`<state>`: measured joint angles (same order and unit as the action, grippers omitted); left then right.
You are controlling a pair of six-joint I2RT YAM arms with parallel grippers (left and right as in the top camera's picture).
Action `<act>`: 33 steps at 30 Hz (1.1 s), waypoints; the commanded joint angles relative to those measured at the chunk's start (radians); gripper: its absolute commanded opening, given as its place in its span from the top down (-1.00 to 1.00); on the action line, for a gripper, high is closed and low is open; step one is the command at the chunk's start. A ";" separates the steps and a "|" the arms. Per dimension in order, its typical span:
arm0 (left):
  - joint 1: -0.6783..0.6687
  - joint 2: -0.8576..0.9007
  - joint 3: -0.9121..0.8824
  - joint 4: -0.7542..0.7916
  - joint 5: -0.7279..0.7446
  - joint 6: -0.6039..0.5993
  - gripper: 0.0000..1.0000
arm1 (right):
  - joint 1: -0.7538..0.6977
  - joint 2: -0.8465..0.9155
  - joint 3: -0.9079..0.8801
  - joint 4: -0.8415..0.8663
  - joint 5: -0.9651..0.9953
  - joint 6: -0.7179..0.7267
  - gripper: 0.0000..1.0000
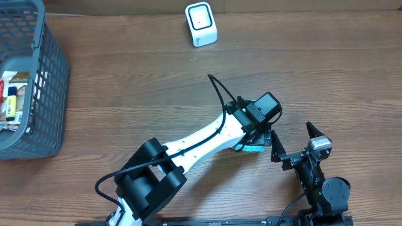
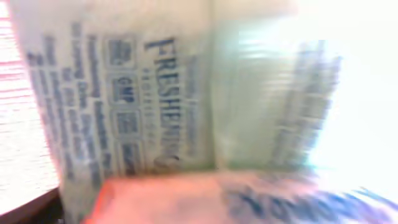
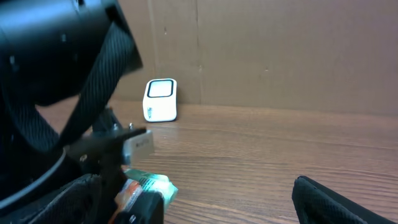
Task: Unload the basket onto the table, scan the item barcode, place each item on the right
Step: 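Lift the packet out and carry it toward the table center, then release the packet on the table and return the left gripper to the basket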
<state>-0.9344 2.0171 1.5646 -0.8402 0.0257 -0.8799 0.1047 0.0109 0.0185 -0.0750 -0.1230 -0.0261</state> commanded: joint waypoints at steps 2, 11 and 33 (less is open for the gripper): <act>-0.002 0.002 0.082 -0.033 0.000 0.058 -1.00 | -0.001 -0.008 -0.011 0.004 0.010 0.003 -1.00; 0.024 0.002 0.297 -0.198 -0.073 0.160 -1.00 | -0.001 -0.008 -0.011 0.004 0.010 0.003 -1.00; 0.458 -0.001 0.903 -0.631 -0.434 0.657 -0.99 | -0.001 -0.008 -0.011 0.004 0.010 0.003 -1.00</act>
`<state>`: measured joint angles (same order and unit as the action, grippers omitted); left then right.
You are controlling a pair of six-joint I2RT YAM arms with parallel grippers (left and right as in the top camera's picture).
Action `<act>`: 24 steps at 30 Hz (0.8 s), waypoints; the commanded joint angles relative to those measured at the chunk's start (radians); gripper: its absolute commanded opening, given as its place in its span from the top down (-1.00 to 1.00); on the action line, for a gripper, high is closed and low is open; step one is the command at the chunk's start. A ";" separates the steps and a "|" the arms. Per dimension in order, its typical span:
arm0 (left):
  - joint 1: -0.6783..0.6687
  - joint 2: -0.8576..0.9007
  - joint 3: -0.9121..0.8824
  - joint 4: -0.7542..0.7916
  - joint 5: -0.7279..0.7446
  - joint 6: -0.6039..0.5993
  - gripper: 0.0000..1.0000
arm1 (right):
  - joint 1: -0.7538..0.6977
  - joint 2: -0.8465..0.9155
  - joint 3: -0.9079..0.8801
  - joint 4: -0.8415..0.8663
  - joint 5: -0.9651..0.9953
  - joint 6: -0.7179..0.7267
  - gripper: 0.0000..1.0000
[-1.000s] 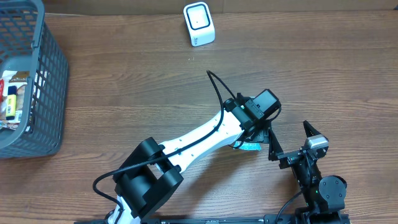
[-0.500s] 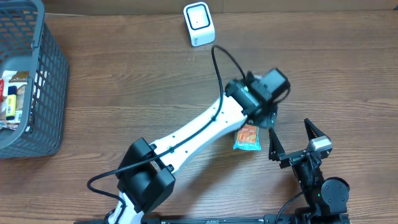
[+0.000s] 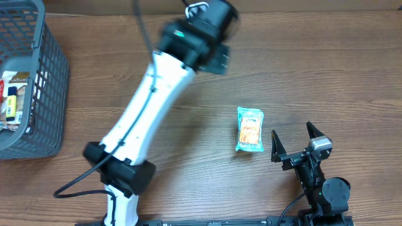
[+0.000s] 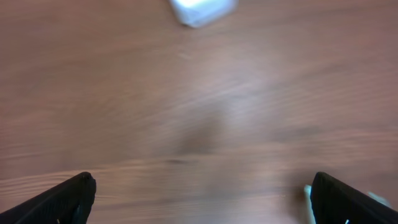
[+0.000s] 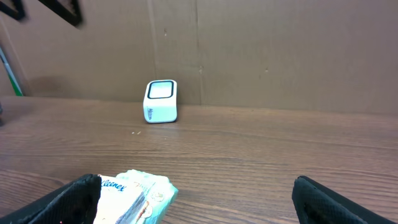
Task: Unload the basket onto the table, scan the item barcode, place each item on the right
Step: 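Release the packet on the table and return the left gripper to the basket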
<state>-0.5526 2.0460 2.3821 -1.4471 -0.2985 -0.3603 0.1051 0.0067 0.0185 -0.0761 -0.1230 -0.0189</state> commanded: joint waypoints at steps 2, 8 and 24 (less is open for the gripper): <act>0.138 -0.032 0.137 -0.045 -0.140 0.201 -1.00 | -0.002 -0.004 -0.011 0.005 0.010 -0.004 -1.00; 0.354 -0.051 0.226 -0.070 -0.172 0.256 -1.00 | -0.002 -0.004 -0.011 0.005 0.010 -0.004 -1.00; 0.970 -0.063 0.224 -0.014 0.019 0.317 -0.99 | -0.002 -0.004 -0.011 0.005 0.010 -0.004 -1.00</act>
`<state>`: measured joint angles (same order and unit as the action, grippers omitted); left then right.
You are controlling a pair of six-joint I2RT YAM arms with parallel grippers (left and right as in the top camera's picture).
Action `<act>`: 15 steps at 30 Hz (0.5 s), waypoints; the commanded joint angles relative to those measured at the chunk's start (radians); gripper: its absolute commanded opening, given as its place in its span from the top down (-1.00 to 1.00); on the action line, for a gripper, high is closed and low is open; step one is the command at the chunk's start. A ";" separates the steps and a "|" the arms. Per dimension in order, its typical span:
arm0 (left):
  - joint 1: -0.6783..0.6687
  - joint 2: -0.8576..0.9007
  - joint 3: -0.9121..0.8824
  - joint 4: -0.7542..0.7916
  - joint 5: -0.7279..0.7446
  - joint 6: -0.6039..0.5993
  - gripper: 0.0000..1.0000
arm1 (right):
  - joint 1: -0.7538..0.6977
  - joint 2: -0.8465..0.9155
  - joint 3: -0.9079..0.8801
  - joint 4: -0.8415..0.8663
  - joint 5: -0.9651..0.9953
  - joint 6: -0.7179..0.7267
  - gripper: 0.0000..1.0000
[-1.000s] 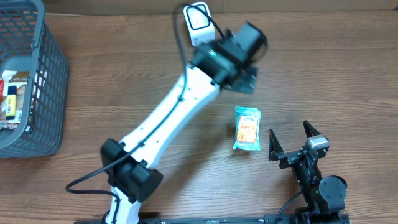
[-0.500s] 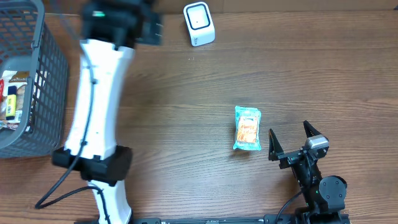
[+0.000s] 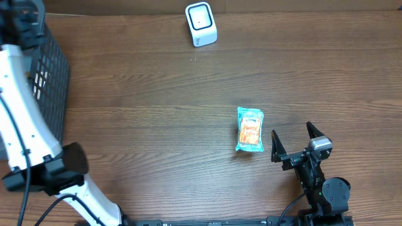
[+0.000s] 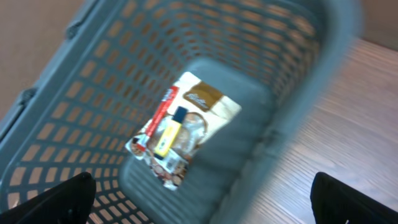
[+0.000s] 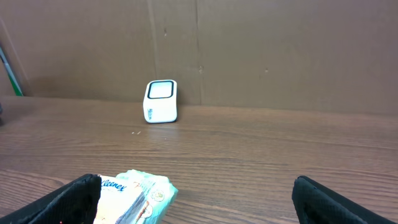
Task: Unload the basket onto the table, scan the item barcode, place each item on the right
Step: 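Release the packet on the table and return the left gripper to the basket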
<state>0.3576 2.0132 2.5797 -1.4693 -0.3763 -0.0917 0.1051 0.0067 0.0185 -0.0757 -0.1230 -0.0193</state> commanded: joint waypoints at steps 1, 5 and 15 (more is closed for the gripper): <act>0.094 -0.030 0.026 0.011 0.116 0.049 -0.99 | -0.002 -0.004 -0.011 0.005 0.010 -0.004 -1.00; 0.210 -0.011 0.024 0.016 0.191 0.068 -0.99 | -0.002 -0.004 -0.011 0.005 0.010 -0.004 -1.00; 0.383 0.088 -0.060 0.043 0.246 0.141 -0.11 | -0.002 -0.004 -0.011 0.005 0.010 -0.004 -1.00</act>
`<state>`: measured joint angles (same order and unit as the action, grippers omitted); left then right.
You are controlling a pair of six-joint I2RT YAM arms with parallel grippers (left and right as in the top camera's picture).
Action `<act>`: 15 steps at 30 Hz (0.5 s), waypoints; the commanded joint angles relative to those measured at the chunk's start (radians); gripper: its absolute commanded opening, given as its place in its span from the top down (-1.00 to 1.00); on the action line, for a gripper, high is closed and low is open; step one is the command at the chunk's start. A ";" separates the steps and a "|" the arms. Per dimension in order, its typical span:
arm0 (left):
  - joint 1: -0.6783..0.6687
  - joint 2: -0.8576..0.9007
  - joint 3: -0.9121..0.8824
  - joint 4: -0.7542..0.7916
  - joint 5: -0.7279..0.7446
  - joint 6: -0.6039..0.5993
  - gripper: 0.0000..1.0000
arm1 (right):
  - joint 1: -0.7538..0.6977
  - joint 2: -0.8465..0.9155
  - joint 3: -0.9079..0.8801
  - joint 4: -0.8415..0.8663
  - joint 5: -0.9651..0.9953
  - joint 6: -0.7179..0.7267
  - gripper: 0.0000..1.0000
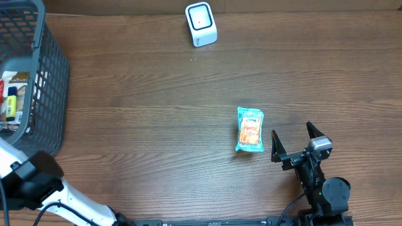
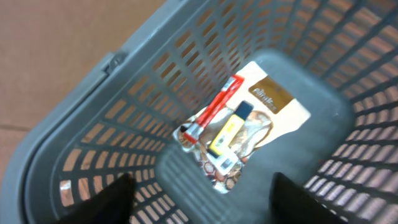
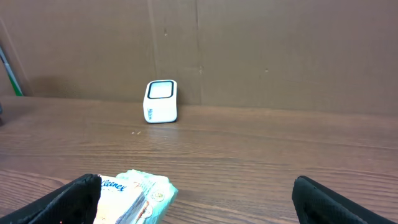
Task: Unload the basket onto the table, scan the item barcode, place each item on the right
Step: 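Release the packet on the table and return the left gripper to the basket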
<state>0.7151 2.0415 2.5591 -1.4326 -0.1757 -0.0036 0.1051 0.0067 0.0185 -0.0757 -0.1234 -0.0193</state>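
Observation:
A teal and orange tissue pack [image 1: 250,129] lies flat on the wooden table, just left of my right gripper [image 1: 293,150], which rests open and empty. In the right wrist view the pack [image 3: 134,196] sits beside the left fingertip. The white scanner [image 1: 201,24] stands at the far edge, its window facing up; it shows too in the right wrist view [image 3: 161,101]. My left gripper [image 2: 200,202] hangs open and empty over the grey basket [image 2: 93,106], above a snack packet [image 2: 249,127] in it. In the overhead view only the left arm's lower part [image 1: 31,182] shows.
The grey basket [image 1: 47,75] stands at the table's left edge and holds a snack packet with a red strip and a yellow and blue stick on it. A brown cardboard wall [image 3: 280,50] runs behind the scanner.
The left arm, which reached up along the left edge over the basket, has left most of the overhead view. Its wrist view now looks straighter down at the basket's contents, and the fingers stand nearer together.
My left gripper was down at the tissue pack next to the right gripper. Then the pack lay alone on the table and the left gripper was open near the scanner. Then it was over the basket, where it still is. The right arm has not moved.

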 commanded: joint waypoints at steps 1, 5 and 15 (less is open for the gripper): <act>0.035 0.073 -0.051 0.010 0.045 0.060 -0.11 | -0.002 -0.004 -0.011 0.005 0.010 -0.004 -1.00; 0.061 0.146 -0.102 0.029 0.028 0.111 -0.08 | -0.002 -0.004 -0.011 0.005 0.010 -0.004 -1.00; 0.070 0.327 -0.110 0.105 0.027 0.194 0.30 | -0.002 -0.004 -0.011 0.005 0.010 -0.003 -1.00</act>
<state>0.7815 2.3413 2.4462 -1.3449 -0.1551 0.1436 0.1051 0.0067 0.0185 -0.0765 -0.1230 -0.0196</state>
